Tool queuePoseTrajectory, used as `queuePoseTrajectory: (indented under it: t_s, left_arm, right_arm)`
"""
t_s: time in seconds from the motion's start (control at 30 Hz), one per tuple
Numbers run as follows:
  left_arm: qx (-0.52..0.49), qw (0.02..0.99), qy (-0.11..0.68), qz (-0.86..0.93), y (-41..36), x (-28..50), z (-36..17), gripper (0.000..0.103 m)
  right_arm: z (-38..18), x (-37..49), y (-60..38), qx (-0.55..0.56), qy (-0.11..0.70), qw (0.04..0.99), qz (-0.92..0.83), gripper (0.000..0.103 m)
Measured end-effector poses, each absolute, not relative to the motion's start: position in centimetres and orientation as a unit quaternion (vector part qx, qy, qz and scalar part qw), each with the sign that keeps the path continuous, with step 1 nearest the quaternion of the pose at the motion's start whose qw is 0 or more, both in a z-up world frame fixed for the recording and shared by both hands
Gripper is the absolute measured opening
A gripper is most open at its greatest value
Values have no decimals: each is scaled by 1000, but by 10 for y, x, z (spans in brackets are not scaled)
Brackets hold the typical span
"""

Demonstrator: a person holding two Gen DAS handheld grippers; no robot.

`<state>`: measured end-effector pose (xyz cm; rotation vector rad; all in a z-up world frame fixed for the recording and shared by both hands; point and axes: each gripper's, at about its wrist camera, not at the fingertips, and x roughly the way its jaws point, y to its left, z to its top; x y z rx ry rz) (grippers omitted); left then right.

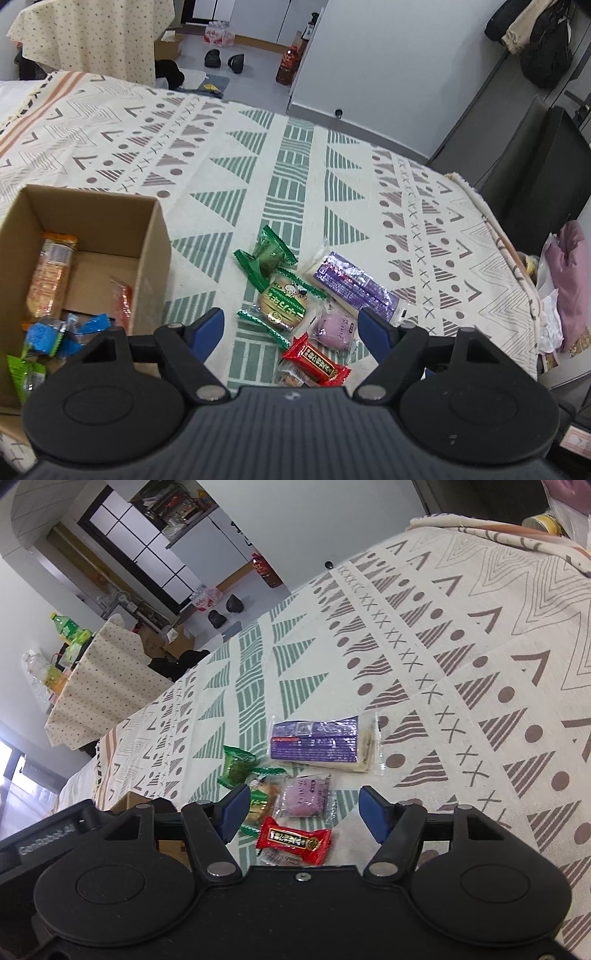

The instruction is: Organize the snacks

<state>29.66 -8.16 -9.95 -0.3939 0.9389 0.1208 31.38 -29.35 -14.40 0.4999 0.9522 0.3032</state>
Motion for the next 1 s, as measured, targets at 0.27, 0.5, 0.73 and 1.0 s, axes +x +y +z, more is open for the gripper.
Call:
queuePoseTrajectory:
  t_s: [0.27, 0.5, 0.73, 1.0]
  left_arm:
    - [-187, 858, 474, 60, -82, 321, -131, 73]
    - [-188, 845, 496, 64, -79, 342, -159, 68]
    - [-194, 835, 511, 60, -75, 361, -183, 68]
    - [-193, 830, 519, 58, -74, 372, -198, 68]
  right_arm:
    - [-162, 326, -289, 237, 473, 837, 143, 61]
    - [-179, 339, -281, 233, 490, 827, 146, 59]
    - [-194, 352, -272, 223, 504, 821, 148, 55]
    - [-206, 361, -265, 212, 514, 818, 152, 53]
